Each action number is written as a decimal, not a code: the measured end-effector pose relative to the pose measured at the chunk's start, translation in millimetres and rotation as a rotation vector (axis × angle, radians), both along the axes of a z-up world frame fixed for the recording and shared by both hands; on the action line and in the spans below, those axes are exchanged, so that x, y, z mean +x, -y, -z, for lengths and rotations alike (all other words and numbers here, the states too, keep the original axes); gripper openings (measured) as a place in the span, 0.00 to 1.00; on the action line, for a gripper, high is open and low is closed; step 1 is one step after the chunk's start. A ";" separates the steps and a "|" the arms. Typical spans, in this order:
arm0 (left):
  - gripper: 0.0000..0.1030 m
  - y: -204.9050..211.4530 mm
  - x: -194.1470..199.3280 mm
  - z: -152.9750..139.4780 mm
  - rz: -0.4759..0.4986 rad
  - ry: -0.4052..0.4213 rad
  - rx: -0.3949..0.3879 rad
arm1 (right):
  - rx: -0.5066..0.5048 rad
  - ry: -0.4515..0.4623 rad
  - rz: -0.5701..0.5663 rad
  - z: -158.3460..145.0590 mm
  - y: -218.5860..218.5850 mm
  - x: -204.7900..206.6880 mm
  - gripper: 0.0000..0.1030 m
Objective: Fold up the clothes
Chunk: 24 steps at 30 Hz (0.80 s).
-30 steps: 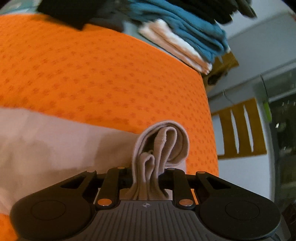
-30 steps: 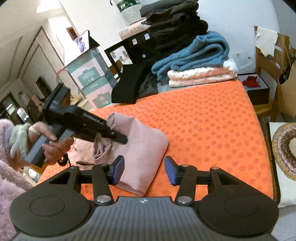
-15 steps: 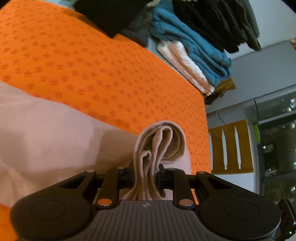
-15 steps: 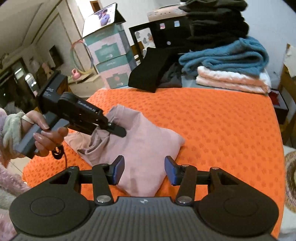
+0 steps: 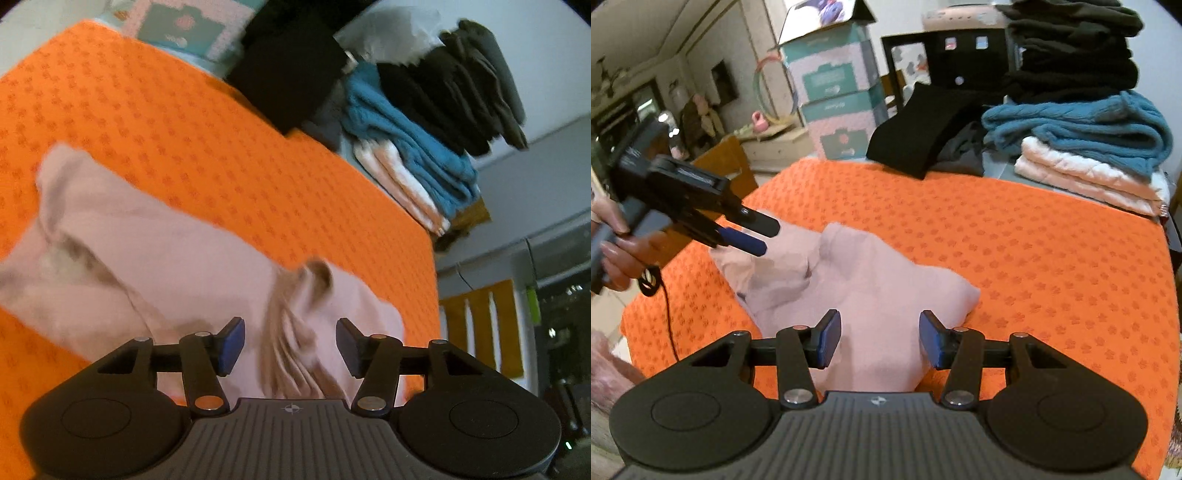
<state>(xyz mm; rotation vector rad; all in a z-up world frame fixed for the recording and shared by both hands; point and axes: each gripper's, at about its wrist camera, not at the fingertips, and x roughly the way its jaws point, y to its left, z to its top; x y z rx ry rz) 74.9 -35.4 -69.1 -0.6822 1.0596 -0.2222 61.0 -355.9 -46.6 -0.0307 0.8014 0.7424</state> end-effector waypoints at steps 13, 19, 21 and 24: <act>0.11 56.8 -27.0 18.8 0.087 -0.034 0.226 | -0.036 0.003 -0.024 3.9 -3.8 -4.6 0.52; 0.09 37.2 -37.3 26.5 0.015 -0.089 0.197 | -0.040 0.052 -0.069 -5.1 -10.7 1.7 0.51; 0.09 34.4 -39.5 34.3 0.006 -0.108 0.202 | -0.077 0.054 -0.100 2.5 -20.2 3.4 0.51; 0.09 31.0 -44.3 39.5 -0.002 -0.124 0.237 | -0.144 0.034 -0.142 27.0 -33.7 3.8 0.52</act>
